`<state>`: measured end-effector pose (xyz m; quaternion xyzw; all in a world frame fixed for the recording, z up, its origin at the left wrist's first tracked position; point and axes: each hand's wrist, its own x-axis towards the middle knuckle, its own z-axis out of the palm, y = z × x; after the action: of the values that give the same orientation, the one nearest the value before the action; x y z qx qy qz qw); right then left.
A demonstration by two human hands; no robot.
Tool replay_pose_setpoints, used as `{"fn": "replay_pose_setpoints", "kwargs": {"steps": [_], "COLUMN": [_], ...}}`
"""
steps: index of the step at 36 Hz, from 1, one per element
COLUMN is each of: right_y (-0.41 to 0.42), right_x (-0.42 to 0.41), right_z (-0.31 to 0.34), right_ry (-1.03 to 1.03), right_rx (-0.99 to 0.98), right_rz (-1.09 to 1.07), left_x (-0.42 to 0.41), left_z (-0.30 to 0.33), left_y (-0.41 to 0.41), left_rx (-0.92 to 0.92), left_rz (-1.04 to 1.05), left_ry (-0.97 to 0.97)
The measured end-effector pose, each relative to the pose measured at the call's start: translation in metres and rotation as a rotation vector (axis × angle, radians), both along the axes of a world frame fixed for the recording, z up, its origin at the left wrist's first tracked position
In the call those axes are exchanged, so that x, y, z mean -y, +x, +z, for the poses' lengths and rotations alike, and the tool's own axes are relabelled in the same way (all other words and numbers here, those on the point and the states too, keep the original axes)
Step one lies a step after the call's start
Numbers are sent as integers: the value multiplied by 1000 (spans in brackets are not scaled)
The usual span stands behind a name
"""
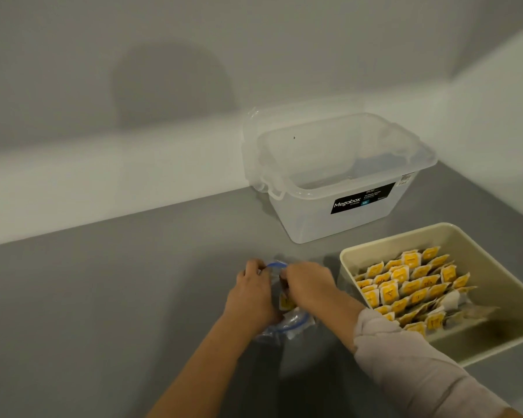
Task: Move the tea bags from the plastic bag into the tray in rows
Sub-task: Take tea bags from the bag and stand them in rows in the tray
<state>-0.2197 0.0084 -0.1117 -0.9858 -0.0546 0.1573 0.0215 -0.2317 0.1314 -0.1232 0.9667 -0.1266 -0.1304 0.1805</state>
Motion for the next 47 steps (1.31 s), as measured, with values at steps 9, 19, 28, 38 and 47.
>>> {"fn": "replay_pose_setpoints", "kwargs": {"steps": [9,19,28,38,47], "right_y": [4,4,-8,-7,-8], "right_x": [14,15,-9,-8,-5], "right_z": [19,18,-11,-18,0], "right_ry": [713,799,-164,-252,30], "right_rx": [70,107,7,5,-70], "right_rz": [-253,-342,138,266,108], "left_x": [-5,-13,-16,-16,-18], "left_z": [12,15,10,6,12], "left_y": [17,20,20,17,20], "left_rx": [-35,-51,-54,-100,-72], "left_rz": [102,373,336,282,334], "left_ry": [-288,-677,-558,-492,-536]}}
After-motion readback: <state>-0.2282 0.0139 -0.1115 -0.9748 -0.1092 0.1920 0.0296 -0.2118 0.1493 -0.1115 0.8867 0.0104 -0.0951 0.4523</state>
